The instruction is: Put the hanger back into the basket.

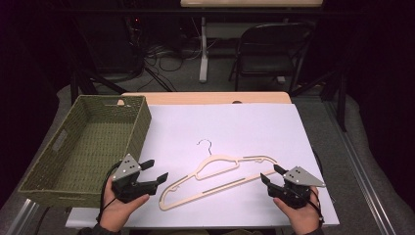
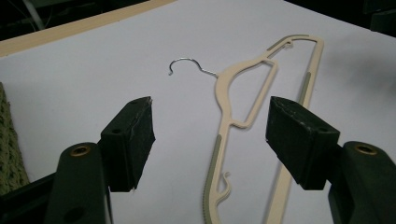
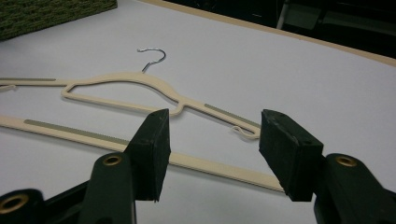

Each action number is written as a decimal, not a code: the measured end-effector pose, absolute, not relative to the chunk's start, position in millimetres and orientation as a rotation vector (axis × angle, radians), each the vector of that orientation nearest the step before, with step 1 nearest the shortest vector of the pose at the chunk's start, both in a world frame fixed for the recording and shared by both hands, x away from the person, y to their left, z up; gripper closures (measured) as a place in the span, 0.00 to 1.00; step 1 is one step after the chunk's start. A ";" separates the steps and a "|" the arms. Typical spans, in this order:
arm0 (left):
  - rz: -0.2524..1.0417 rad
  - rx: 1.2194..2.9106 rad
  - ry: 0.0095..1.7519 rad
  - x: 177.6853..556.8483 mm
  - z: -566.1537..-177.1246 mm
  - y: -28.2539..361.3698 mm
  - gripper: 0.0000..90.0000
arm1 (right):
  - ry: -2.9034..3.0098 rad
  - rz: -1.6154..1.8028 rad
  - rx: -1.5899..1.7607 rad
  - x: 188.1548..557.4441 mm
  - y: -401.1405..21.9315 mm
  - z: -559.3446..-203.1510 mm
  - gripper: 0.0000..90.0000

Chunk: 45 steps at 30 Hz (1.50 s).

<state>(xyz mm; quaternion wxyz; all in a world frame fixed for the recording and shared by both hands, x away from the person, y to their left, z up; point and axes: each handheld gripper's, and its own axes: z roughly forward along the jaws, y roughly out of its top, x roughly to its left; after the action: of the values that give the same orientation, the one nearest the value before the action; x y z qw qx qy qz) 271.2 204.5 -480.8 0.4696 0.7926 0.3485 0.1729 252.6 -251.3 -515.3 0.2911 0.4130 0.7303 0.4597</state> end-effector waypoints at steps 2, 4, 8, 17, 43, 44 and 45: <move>0.426 1.938 0.851 270.2 -478.8 205.4 0.36 | 1.957 1.225 1.104 252.6 -251.7 -514.7 0.48; 0.431 1.933 0.851 269.4 -476.7 206.7 0.36 | 1.966 1.229 1.101 252.8 -251.7 -514.0 0.48; 0.437 1.925 0.868 270.5 -474.9 210.1 0.36 | 2.001 1.238 1.072 253.3 -250.3 -513.1 0.48; 0.433 1.929 0.877 273.3 -470.8 212.5 0.36 | 2.118 1.195 0.996 257.0 -240.1 -504.3 0.53; 0.385 1.976 0.843 298.2 -467.6 188.4 0.36 | 2.534 0.960 0.667 310.4 -197.3 -463.9 0.63; 0.383 1.983 0.839 299.9 -467.7 187.3 0.36 | 2.532 0.955 0.669 314.0 -196.4 -463.6 0.64; 0.383 1.992 0.835 302.6 -468.2 185.4 0.36 | 2.538 0.939 0.678 320.4 -196.3 -463.3 0.66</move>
<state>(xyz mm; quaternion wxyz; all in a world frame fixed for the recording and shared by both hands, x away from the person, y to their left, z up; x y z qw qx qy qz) 302.6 185.4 -468.2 0.4564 0.8080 0.3385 0.1555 320.4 -196.3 -463.3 0.1751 0.2393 0.8956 0.3316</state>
